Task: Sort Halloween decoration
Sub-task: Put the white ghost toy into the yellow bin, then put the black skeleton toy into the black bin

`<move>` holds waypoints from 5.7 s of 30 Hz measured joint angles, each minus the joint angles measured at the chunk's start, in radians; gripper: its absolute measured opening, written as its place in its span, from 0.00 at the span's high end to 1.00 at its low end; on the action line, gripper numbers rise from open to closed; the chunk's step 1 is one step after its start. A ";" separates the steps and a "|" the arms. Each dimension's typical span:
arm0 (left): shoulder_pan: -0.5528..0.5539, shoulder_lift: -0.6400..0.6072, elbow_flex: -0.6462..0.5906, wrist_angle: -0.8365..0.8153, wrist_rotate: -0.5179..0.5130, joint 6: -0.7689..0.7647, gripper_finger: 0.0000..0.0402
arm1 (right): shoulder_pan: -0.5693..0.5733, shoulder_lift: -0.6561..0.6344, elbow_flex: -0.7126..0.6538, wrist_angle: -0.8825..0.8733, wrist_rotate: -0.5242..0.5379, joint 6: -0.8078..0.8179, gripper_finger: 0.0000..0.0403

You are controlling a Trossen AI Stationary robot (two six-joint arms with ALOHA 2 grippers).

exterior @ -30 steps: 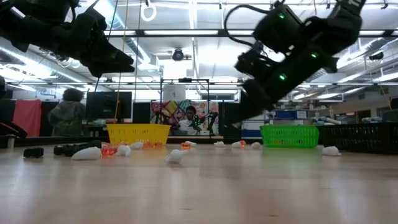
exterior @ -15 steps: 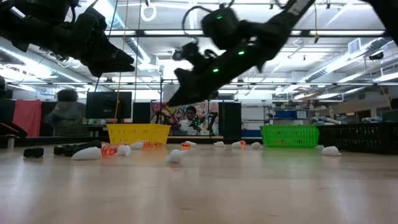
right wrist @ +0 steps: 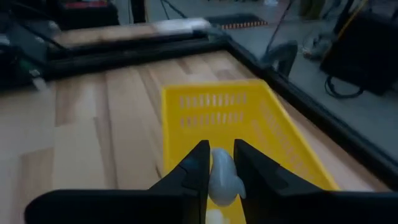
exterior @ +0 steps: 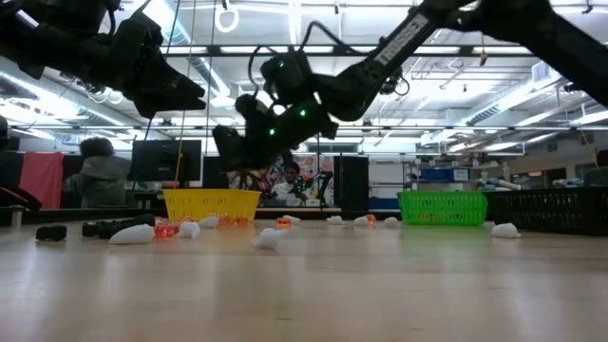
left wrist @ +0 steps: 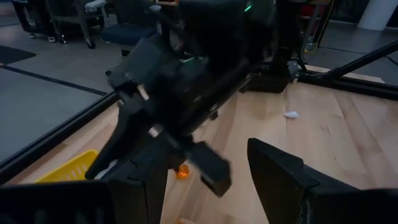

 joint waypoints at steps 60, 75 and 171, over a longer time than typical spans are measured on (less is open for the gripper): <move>-0.558 0.577 0.200 -0.511 0.096 -0.244 0.51 | 0.362 -0.467 -0.709 0.120 0.321 0.128 0.66; -0.678 0.651 0.185 -0.500 -0.015 -0.217 0.52 | 0.362 -0.467 -0.709 0.120 0.320 0.127 0.66; -0.195 1.153 0.754 0.138 -0.067 0.388 1.00 | 0.577 -0.841 -0.709 -0.605 0.504 0.156 0.57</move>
